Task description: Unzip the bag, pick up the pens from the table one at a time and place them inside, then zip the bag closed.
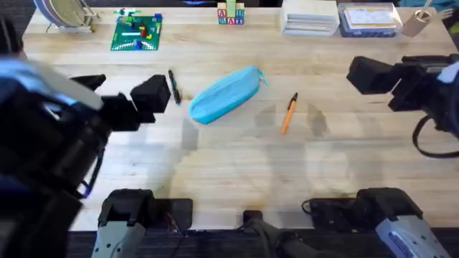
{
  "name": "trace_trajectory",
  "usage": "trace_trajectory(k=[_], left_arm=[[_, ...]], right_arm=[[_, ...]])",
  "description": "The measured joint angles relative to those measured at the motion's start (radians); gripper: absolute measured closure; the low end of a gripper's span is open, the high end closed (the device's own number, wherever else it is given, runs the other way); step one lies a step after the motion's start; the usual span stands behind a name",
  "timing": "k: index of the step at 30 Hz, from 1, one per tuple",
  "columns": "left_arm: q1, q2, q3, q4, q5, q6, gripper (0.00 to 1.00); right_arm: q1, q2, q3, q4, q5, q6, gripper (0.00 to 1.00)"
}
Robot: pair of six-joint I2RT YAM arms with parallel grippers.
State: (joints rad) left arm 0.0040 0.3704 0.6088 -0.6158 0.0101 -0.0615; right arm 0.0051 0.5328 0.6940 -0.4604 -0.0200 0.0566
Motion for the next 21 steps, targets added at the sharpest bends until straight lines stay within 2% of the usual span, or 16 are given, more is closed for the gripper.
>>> trace_trajectory(k=[11, 16, 21], left_arm=[[0.0, 0.315, 0.28, -0.182, 0.0, 0.0, 0.007], [0.0, 0.425, 0.366, -0.234, 0.001, 0.0, 0.007], [0.0, 0.507, 0.408, -0.26, 0.003, 0.0, 0.007]], right_arm=[[0.0, 0.248, 0.254, -0.208, -0.003, 0.0, 0.004], [0.0, 0.345, 0.327, -0.279, -0.003, 0.0, 0.004], [0.0, 0.421, 0.363, -0.329, -0.003, 0.0, 0.004]])
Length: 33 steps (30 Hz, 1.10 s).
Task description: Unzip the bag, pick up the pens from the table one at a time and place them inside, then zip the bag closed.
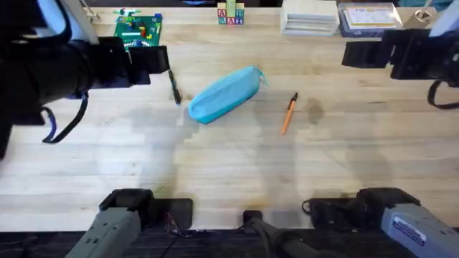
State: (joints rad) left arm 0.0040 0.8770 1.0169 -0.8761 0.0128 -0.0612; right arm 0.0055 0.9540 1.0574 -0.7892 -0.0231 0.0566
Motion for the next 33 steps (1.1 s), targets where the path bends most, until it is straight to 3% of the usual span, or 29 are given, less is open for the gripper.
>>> trace_trajectory(k=[23, 28, 33], left_arm=[[0.0, 0.124, 0.002, -0.005, 0.001, 0.014, 0.007], [0.0, 0.124, 0.002, -0.003, 0.062, 0.173, 0.007], [0.019, 0.124, 0.002, -0.003, 0.231, 0.408, 0.009]], right_arm=[[0.0, 0.049, 0.004, 0.0, 0.0, 0.0, 0.004], [0.0, 0.049, 0.004, 0.0, 0.0, 0.0, 0.004], [0.0, 0.049, 0.004, 0.0, 0.0, 0.0, 0.004]])
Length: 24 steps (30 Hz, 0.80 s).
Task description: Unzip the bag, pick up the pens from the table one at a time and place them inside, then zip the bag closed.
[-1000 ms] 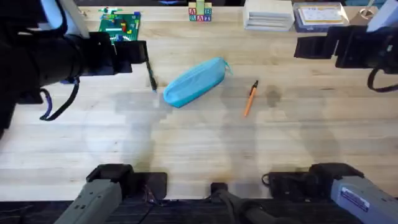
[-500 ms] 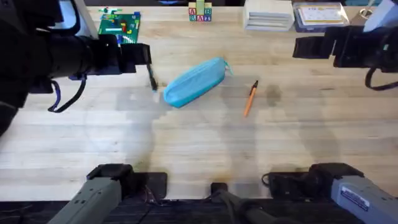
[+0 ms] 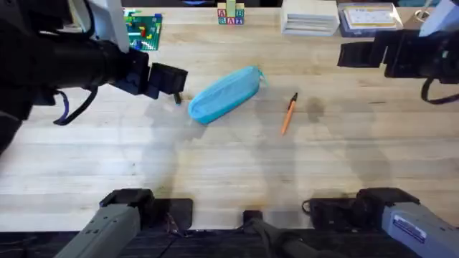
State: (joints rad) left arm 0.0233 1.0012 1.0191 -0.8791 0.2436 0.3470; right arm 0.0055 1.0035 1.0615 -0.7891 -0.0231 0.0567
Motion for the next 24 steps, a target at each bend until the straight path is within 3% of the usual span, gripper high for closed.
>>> trace_trajectory(k=[8, 12, 19, 24], left_arm=[[0.14, 0.0, 0.0, -0.035, 0.335, 0.273, 0.008], [0.176, 0.0, 0.002, -0.082, 0.459, 0.384, 0.008], [0.179, 0.015, 0.002, -0.175, 0.522, 0.523, 0.007], [0.178, 0.083, 0.003, -0.177, 0.519, 0.561, 0.007]], right_arm=[[0.0, 0.0, 0.0, 0.0, 0.0, 0.0, 0.004], [0.0, 0.0, 0.0, 0.0, 0.0, 0.0, 0.004], [0.0, 0.0, 0.0, 0.0, 0.0, 0.0, 0.004], [0.0, 0.0, 0.0, 0.0, 0.0, 0.0, 0.003]])
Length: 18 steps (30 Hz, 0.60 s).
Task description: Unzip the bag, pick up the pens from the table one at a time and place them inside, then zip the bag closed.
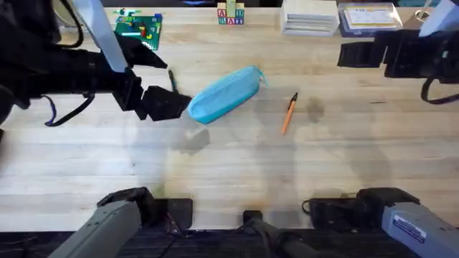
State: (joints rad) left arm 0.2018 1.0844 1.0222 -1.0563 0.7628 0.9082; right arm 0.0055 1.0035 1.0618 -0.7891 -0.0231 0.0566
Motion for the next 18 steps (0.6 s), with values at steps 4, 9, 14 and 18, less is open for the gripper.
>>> trace_trajectory(k=[4, 9, 14, 18], left_arm=[[0.0, 0.075, 0.0, 0.0, 0.0, 0.01, 0.007], [0.0, 0.173, 0.0, -0.002, 0.0, 0.013, 0.007], [0.0, 0.234, 0.0, -0.024, 0.003, 0.04, 0.006], [0.0, 0.262, 0.0, -0.047, 0.004, 0.112, 0.005]], right_arm=[[0.0, 0.0, 0.0, 0.0, 0.0, 0.0, 0.004], [0.0, 0.0, 0.0, 0.0, 0.0, 0.0, 0.004], [0.0, 0.0, 0.0, 0.0, 0.0, 0.0, 0.003], [0.0, 0.0, 0.0, 0.0, 0.0, 0.0, 0.003]])
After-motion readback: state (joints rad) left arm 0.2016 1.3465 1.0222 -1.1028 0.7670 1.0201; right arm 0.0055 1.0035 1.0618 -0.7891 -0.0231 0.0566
